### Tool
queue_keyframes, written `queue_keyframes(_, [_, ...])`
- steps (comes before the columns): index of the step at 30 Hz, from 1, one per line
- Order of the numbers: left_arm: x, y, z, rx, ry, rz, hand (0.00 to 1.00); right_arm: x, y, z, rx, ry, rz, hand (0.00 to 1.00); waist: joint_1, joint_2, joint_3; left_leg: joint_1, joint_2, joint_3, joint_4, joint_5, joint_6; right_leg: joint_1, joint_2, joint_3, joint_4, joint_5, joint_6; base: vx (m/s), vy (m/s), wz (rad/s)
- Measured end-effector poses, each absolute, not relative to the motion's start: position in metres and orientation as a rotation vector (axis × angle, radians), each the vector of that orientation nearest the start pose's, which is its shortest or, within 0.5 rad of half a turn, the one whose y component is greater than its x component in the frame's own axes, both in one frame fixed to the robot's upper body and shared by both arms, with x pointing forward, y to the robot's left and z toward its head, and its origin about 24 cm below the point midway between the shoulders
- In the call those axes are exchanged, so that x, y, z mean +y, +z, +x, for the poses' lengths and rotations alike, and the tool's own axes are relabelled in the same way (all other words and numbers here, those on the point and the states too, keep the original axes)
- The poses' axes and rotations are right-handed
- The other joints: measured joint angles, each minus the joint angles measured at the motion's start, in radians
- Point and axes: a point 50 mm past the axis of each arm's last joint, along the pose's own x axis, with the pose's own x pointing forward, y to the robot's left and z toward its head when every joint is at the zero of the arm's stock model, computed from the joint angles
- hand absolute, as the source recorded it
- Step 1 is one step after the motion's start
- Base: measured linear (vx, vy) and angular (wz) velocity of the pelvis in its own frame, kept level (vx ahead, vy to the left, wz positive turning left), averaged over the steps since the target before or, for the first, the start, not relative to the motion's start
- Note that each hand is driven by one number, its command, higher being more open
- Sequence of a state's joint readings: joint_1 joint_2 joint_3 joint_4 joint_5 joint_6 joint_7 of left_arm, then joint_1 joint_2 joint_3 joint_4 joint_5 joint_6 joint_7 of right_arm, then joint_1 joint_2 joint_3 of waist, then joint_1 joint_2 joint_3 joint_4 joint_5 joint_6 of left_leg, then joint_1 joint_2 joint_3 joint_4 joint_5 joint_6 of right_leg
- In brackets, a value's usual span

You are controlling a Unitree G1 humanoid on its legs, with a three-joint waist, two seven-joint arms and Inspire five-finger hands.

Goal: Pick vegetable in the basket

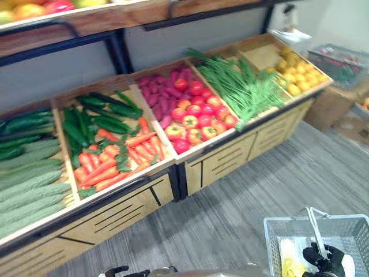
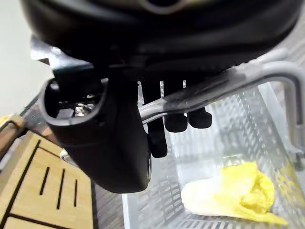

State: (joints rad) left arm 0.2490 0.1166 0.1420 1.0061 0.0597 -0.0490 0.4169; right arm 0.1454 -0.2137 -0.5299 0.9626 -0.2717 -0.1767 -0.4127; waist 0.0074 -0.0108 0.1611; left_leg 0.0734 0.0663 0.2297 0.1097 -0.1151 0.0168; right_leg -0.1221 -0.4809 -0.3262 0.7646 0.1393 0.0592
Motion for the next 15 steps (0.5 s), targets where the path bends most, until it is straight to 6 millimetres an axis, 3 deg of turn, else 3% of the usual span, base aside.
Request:
queue_keyframes(1, [0.241,-0.155,0.032,1.173,0.591,0.33,1.0,-0.317,-0.116,0.072,0.879,-0.839,-0.426,0.0,0.001,-0.014,0.005,0.0,0.003,-0.031,0.006,-0.009,0.007,-0.015,0.036,0.03,0.007,-0.099,0.038,0.3,0.008,1.32])
queue_keyframes(2, [0.25,-0.154,0.03,1.179,0.621,0.335,1.0,-0.317,-0.116,0.071,0.877,-0.845,-0.417,0.0,0.0,-0.022,0.007,0.002,0.003,-0.079,0.0,-0.012,0.01,-0.043,0.104,0.06,-0.032,-0.192,0.042,0.24,0.011,0.96])
queue_keyframes(3, [0.25,-0.153,0.03,1.181,0.628,0.332,1.0,-0.317,-0.116,0.071,0.875,-0.85,-0.414,0.0,0.0,-0.022,0.007,0.002,0.003,-0.087,-0.002,-0.012,0.011,-0.048,0.117,0.063,-0.044,-0.204,0.045,0.25,0.019,0.96])
queue_keyframes(4, [0.252,-0.153,0.028,1.183,0.654,0.317,1.0,-0.318,-0.116,0.071,0.865,-0.872,-0.392,0.0,0.0,-0.017,0.01,0.007,0.006,-0.118,-0.004,-0.012,0.011,-0.065,0.175,0.095,-0.128,-0.23,0.061,0.25,-0.008,0.69])
queue_keyframes(6, [0.252,-0.153,0.035,1.168,0.688,0.29,1.0,-0.32,-0.116,0.07,0.856,-0.927,-0.335,0.0,0.0,-0.005,0.016,0.015,0.018,-0.178,0.005,-0.019,0.002,-0.073,0.262,0.179,-0.298,-0.235,0.06,0.28,-0.062,0.97])
queue_keyframes(7, [0.253,-0.152,0.038,1.159,0.693,0.287,1.0,-0.319,-0.116,0.069,0.858,-0.943,-0.322,0.0,0.0,0.0,0.018,0.012,0.021,-0.194,0.016,-0.025,-0.006,-0.072,0.278,0.207,-0.334,-0.232,0.06,0.24,-0.117,1.11])
queue_keyframes(8, [0.255,-0.151,0.041,1.144,0.71,0.279,1.0,-0.317,-0.118,0.065,0.864,-0.972,-0.289,0.0,0.0,0.003,0.021,0.011,0.027,-0.214,0.04,-0.043,-0.033,-0.069,0.295,0.25,-0.39,-0.192,0.059,0.24,-0.164,1.04])
queue_keyframes(9, [0.26,-0.149,0.04,1.139,0.737,0.274,1.0,-0.311,-0.122,0.061,0.881,-0.988,-0.258,0.0,0.001,-0.011,0.012,0.013,0.03,-0.215,0.067,-0.074,-0.06,-0.062,0.297,0.258,-0.436,-0.086,0.063,0.23,-0.197,0.97])
queue_keyframes(10, [0.264,-0.148,0.039,1.139,0.757,0.271,1.0,-0.306,-0.124,0.06,0.889,-0.991,-0.24,0.0,0.002,-0.021,0.008,0.013,0.032,-0.215,0.08,-0.092,-0.076,-0.055,0.295,0.25,-0.44,-0.077,0.076,0.22,-0.269,0.62])
queue_keyframes(11, [0.264,-0.149,0.034,1.153,0.787,0.248,1.0,-0.301,-0.127,0.06,0.899,-0.993,-0.213,0.0,0.018,-0.009,-0.006,0.014,0.067,-0.212,0.104,-0.119,-0.105,-0.016,0.317,0.242,-0.467,-0.139,0.088,0.18,-0.261,0.25])
queue_keyframes(13, [0.245,-0.155,0.031,1.176,0.796,0.177,1.0,-0.303,-0.123,0.066,0.864,-1.01,-0.2,0.0,0.035,0.024,-0.023,0.013,0.113,-0.199,0.109,-0.134,-0.128,0.033,0.357,0.192,-0.551,-0.188,0.066,0.19,-0.302,0.06])
queue_keyframes(15, [0.226,-0.16,0.03,1.201,0.776,0.124,1.0,-0.304,-0.123,0.066,0.861,-1.016,-0.199,0.0,0.035,0.045,-0.029,0.021,0.148,-0.178,0.09,-0.116,-0.152,0.052,0.386,0.169,-0.567,-0.194,0.056,0.15,-0.301,0.18])
